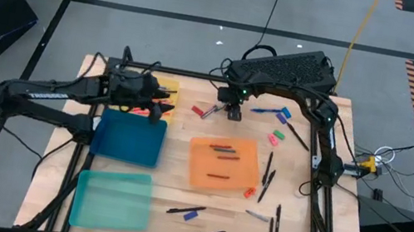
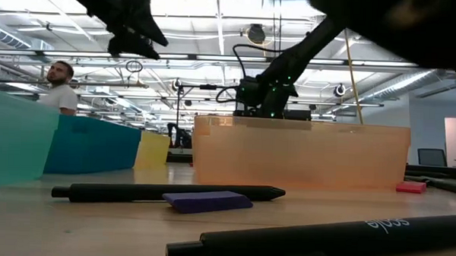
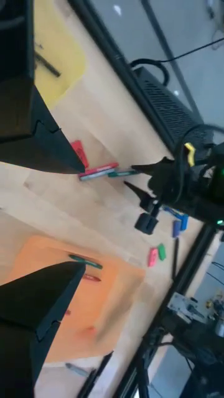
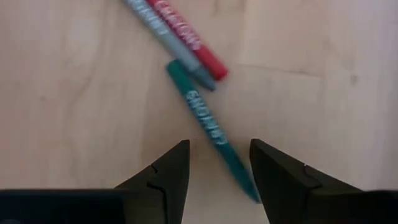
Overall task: Sort crayons/erasers/pens/pencils in bins
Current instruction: Put the green crayon into the orange bin
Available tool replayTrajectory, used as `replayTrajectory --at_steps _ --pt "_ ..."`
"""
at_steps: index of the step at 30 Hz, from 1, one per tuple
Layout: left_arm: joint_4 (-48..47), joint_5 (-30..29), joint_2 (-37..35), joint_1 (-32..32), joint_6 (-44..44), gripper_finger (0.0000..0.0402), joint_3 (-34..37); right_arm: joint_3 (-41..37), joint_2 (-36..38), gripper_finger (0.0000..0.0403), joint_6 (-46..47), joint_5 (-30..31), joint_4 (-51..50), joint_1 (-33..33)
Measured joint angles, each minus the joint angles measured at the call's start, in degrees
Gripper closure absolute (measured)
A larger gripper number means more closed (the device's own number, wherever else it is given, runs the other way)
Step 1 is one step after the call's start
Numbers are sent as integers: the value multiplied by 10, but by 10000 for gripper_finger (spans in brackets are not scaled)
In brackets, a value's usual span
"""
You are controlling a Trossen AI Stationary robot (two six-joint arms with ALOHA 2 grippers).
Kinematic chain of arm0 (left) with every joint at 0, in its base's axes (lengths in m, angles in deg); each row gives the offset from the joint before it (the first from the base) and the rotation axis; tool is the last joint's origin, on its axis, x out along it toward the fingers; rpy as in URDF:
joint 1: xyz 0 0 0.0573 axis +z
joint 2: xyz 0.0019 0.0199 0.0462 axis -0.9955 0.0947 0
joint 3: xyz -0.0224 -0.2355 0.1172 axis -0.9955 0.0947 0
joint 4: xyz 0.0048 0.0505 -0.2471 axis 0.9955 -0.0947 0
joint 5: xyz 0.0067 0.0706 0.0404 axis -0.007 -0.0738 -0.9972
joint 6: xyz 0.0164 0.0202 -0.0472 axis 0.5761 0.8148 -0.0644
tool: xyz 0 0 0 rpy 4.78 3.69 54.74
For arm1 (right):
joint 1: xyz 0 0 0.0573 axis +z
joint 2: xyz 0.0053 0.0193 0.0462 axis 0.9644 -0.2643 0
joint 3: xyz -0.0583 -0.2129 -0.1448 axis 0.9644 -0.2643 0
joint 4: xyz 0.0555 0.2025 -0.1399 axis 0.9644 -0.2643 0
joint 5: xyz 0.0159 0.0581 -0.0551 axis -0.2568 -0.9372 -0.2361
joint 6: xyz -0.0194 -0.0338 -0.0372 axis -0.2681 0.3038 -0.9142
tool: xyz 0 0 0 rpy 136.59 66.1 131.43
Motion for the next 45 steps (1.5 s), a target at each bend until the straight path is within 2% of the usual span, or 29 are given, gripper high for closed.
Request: replayTrajectory --at_steps 6,16,19,25,33,40,45 --pt "73 2 57 -3 -7 158 0 8 -15 259 -21 -26 -8 -18" --pt "117 2 86 -6 -5 158 0 8 -17 364 -96 -20 -13 -15" --pt "116 2 86 -6 -10 158 0 7 -17 383 -110 -17 -8 -11" --pt "114 2 86 -6 -14 158 0 3 5 380 -111 15 -25 7" --pt "109 2 86 -6 -12 158 0 4 123 382 -81 24 -118 51" --pt "85 -13 105 5 -32 158 0 -7 221 383 -7 22 -202 145" --pt "51 -8 176 26 -55 158 -33 -75 272 383 64 21 -199 227"
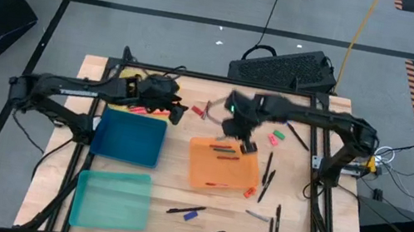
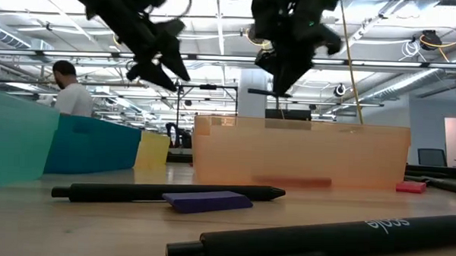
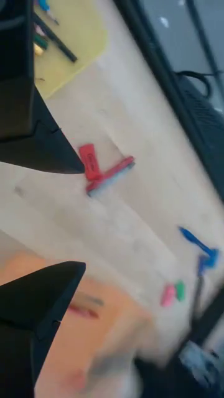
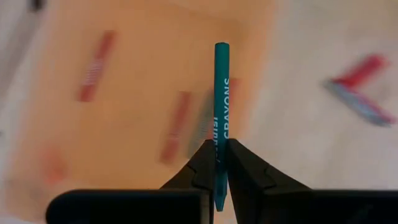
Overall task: Sort crayons/erasers/pens/pencils in bins
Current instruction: Put the green crayon into the orange bin, then put the gray crayon into the orange bin
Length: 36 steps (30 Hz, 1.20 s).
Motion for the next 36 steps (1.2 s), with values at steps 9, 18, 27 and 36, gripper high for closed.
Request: replayTrajectory --at_steps 9,18,27,36 --pt "-20 16 187 35 -31 158 -123 -166 12 350 143 36 145 112" --pt "-180 -7 364 46 -117 158 -304 -178 66 238 246 96 119 143" --pt "-229 -9 477 60 -145 158 -390 -178 177 211 298 141 110 147" --pt "-228 -46 488 70 -147 158 -391 -178 209 230 342 169 109 147"
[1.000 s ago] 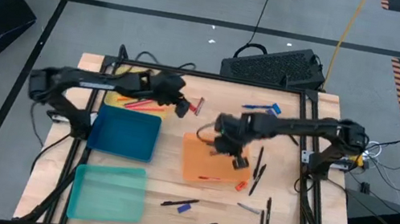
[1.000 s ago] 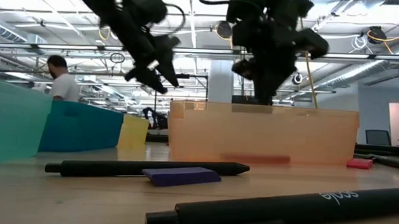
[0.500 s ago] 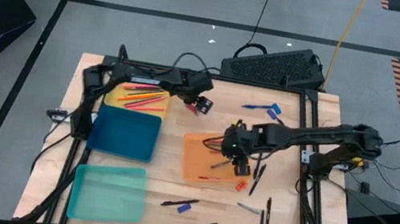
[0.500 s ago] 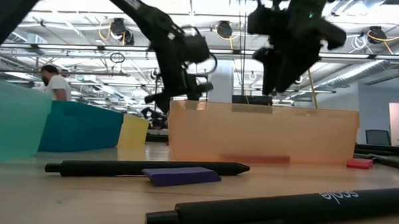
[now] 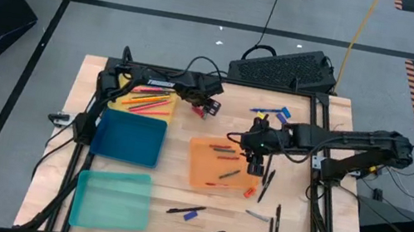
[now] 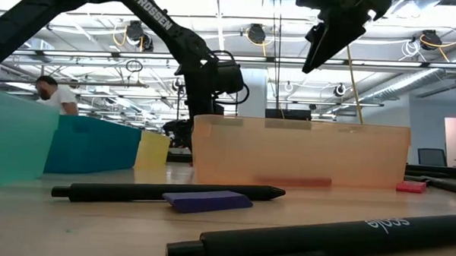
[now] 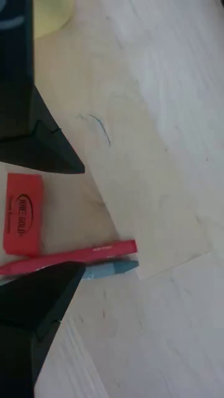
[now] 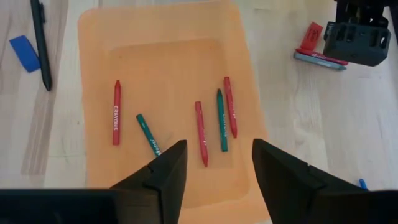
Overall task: Sort crayons/erasers/pens/pencils in bins
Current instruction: Put the gray crayon into the orange bin
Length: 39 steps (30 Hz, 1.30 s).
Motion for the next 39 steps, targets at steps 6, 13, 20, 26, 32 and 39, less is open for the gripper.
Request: replayTrajectory --at_steps 6,13,20,26,32,39 --pt "23 0 5 -3 3 158 0 0 0 232 1 0 1 0" --pt "18 -7 17 -8 1 158 0 0 0 232 16 0 1 0" --pt "-7 -6 28 -9 0 158 -3 0 0 232 28 -2 0 0" --pt "-11 -6 25 -12 -1 158 -1 0 0 232 30 -1 0 0" --pt "-10 -4 22 -8 -1 158 -3 0 0 232 30 -1 0 -1" --pt "-15 2 22 5 -50 159 -6 0 0 232 41 -1 -6 -1"
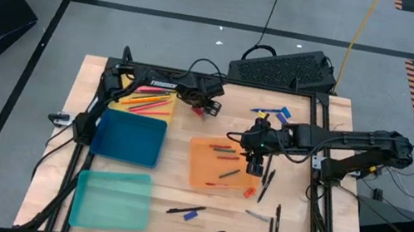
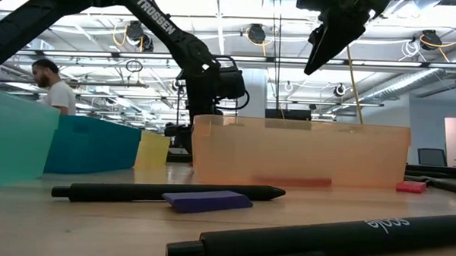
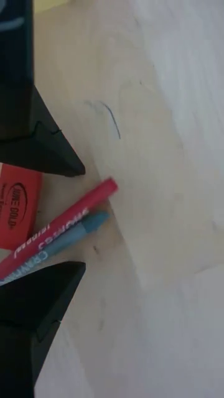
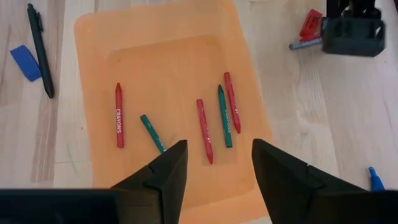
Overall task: Sort crayons/erasers/pens/pencils in bins
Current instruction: Put the gray crayon into the orange bin
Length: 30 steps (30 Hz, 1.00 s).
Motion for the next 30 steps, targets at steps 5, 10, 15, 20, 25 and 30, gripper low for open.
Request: replayTrajectory --at_steps 5,10,15,20,25,30 --pt "-25 18 -1 4 -60 198 -1 0 0 232 5 -1 -4 0" --pt "-31 29 -1 1 -83 278 -1 0 0 232 5 -1 -4 0" --pt "-35 42 -2 -5 -95 340 0 0 0 232 0 0 -4 0" --pt "-31 51 -2 -6 -100 374 0 0 0 232 -2 0 -4 0" --pt "-30 57 -2 0 -100 366 -2 0 0 232 -10 0 -4 0" --pt "-29 77 3 2 -59 341 -29 0 0 232 -11 1 -3 -9"
